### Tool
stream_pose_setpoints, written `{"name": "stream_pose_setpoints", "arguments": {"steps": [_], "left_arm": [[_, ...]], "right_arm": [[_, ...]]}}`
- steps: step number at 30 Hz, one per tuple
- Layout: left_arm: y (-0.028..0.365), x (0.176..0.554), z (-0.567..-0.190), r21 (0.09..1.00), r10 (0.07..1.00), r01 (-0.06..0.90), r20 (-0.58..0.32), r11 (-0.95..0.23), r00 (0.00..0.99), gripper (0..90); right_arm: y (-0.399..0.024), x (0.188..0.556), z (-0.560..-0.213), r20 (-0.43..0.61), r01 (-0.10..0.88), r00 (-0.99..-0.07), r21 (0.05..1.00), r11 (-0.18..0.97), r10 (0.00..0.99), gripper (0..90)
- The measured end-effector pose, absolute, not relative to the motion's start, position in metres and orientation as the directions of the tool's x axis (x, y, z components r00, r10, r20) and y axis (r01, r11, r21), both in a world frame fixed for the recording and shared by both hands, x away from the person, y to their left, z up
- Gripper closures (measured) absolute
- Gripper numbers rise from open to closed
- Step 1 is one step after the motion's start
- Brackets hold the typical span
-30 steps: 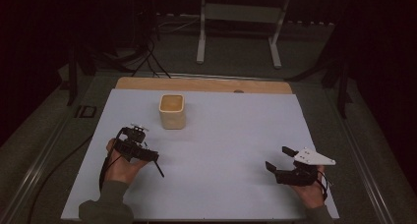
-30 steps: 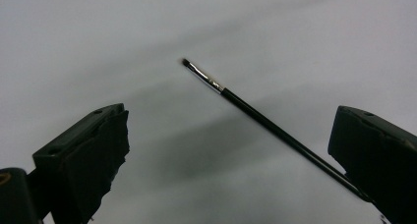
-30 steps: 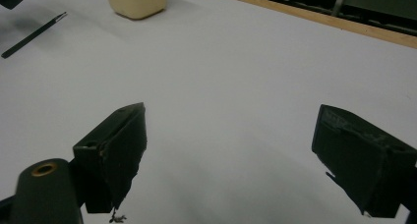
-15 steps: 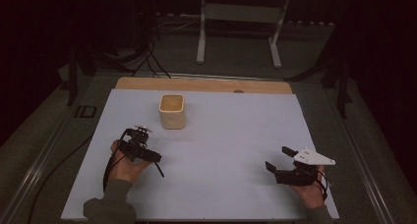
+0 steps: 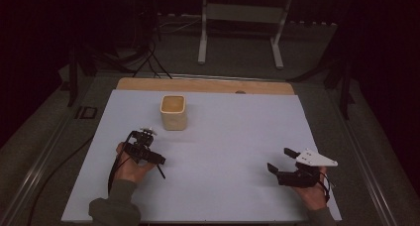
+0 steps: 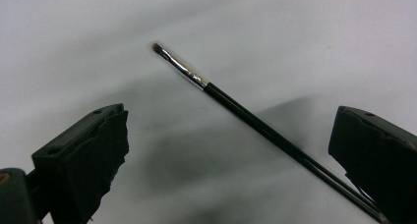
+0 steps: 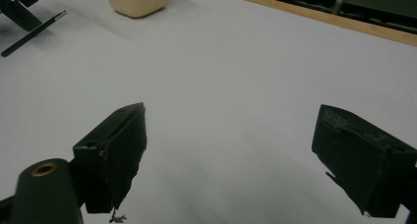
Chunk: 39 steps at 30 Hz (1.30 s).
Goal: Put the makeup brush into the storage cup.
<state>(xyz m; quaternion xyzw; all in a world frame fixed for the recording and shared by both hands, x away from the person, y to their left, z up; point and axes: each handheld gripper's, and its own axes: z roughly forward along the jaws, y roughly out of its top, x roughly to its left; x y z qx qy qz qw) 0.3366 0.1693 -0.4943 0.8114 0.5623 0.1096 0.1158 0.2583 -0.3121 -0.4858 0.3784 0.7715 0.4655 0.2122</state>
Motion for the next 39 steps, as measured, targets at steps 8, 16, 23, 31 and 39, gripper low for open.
{"name": "stream_pose_setpoints", "arguments": {"steps": [8,16,23,31,39], "left_arm": [[0.1686,0.3405,-0.4986,0.295,0.94,0.895,0.041,-0.335,0.339,2.7],[0.1688,0.3424,-0.5002,0.284,0.943,0.901,0.043,-0.329,0.331,3.2],[0.1698,0.3434,-0.5007,0.275,0.946,0.907,0.025,-0.318,0.324,5.8],[0.1712,0.3446,-0.5013,0.252,0.951,0.919,0.01,-0.302,0.31,12.2],[0.1714,0.3473,-0.4965,0.214,0.94,0.919,-0.012,-0.331,0.341,27.7]], "right_arm": [[-0.312,0.2589,-0.4864,0.022,0.39,-0.621,0.875,0.285,0.784,13.3],[-0.3123,0.2592,-0.4867,0.023,0.393,-0.618,0.875,0.284,0.786,13.2],[-0.3125,0.2592,-0.4868,0.022,0.394,-0.618,0.873,0.286,0.786,13.2],[-0.3122,0.2594,-0.4872,0.022,0.398,-0.618,0.871,0.289,0.786,13.2],[-0.312,0.2596,-0.4875,0.022,0.399,-0.62,0.87,0.291,0.785,13.2]]}}
